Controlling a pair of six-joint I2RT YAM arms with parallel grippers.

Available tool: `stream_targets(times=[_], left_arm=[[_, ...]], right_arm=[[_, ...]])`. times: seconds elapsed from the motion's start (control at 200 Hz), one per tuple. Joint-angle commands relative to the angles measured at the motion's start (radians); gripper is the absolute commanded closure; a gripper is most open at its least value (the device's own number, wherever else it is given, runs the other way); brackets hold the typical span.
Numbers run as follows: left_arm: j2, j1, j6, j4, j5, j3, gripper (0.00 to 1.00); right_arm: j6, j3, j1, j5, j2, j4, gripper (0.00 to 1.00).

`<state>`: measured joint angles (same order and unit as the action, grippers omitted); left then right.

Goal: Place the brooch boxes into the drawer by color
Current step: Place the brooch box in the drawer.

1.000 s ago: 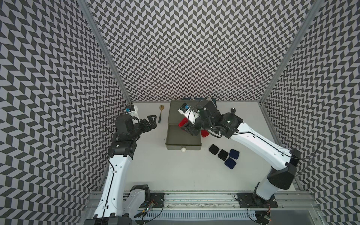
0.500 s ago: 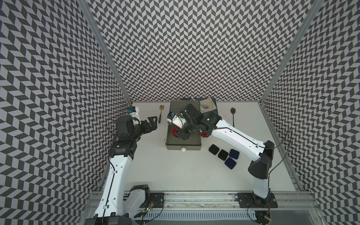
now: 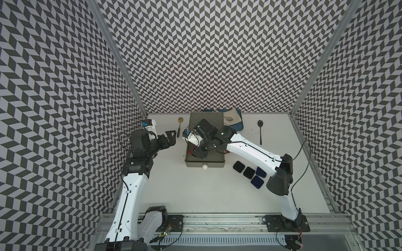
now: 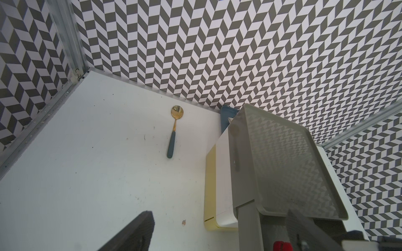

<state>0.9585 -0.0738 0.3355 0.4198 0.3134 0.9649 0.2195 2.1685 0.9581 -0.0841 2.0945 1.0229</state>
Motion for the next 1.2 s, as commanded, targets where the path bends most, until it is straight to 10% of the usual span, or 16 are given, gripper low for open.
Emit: stream_targets(times=[0.0, 0.596, 1.197], left_arm=[[-0.014, -0.007, -0.010, -0.016, 0.019, -0.011, 0.00], [-0.027, -0.009, -0.020, -0.010, 0.012, -0.028, 0.00], [-0.033, -0.010, -0.023, -0.005, 0.010, -0.030, 0.00]], right_arm=[[-0.025, 0.046, 0.005, 0.026, 0.022, -0.002, 0.51], [-0.041, 0.053, 0.005, 0.061, 0.067, 0.011, 0.48], [-0.052, 0.061, 0.005, 0.084, 0.060, 0.003, 0.20]])
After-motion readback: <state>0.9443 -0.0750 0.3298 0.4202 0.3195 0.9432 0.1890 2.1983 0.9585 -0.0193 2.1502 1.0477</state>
